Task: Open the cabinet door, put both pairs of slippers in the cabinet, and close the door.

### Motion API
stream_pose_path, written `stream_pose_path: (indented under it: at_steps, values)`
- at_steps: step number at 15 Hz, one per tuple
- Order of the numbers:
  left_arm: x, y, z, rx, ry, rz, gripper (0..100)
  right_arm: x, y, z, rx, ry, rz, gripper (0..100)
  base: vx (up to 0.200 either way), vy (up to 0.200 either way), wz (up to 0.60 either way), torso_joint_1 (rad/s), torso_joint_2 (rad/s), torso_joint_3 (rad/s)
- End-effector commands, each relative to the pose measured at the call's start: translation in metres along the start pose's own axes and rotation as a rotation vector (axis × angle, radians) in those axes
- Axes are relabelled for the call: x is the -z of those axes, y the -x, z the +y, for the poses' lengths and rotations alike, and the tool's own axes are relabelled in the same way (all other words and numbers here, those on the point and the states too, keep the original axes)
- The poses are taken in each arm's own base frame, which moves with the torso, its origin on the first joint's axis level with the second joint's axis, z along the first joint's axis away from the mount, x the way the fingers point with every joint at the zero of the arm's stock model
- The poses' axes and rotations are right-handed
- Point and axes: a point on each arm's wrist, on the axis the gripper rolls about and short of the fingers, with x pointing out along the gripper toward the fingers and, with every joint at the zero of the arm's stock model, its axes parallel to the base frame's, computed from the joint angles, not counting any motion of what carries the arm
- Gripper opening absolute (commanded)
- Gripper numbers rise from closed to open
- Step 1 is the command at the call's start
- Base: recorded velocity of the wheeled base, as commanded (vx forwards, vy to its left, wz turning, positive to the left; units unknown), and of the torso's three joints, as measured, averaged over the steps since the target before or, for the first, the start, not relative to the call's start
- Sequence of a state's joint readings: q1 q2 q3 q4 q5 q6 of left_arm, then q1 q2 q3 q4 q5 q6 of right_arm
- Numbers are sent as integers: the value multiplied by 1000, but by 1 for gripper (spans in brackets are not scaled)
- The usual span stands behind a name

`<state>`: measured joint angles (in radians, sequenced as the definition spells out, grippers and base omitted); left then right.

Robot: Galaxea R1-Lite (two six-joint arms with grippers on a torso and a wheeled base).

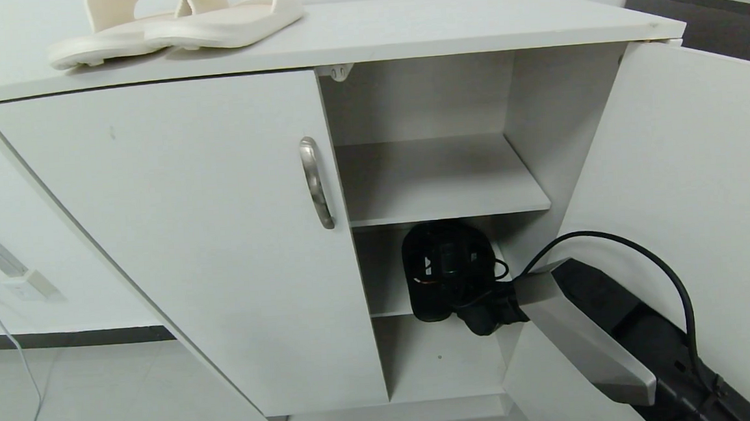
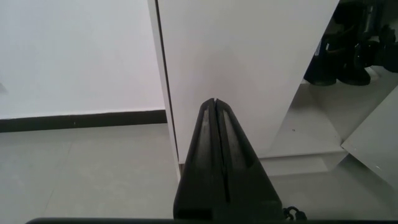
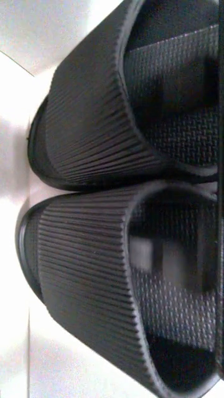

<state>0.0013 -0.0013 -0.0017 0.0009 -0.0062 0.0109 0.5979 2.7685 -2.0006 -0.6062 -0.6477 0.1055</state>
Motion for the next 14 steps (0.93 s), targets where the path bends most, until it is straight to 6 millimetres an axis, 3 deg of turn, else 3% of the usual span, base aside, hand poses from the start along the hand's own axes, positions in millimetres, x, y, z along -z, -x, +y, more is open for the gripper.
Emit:
stream_pose_path:
  at_steps: [1, 8, 11, 14]
  values:
    - [0, 0, 0, 0, 0, 2, 0, -4, 1, 1, 3, -8, -9, 100, 0, 0, 0, 0, 0, 0]
    - [0, 0, 0, 0, 0, 2, 0, -22, 39, -3, -26, -15, -12, 100, 0, 0, 0, 0, 0, 0]
    - [0, 0, 0, 1, 0, 2, 0, -22, 72, -7, -41, -4, -6, 100, 0, 0, 0, 0, 0, 0]
    - [0, 0, 0, 1, -1, 2, 0, -22, 103, -23, -58, 7, 5, 100, 0, 0, 0, 0, 0, 0]
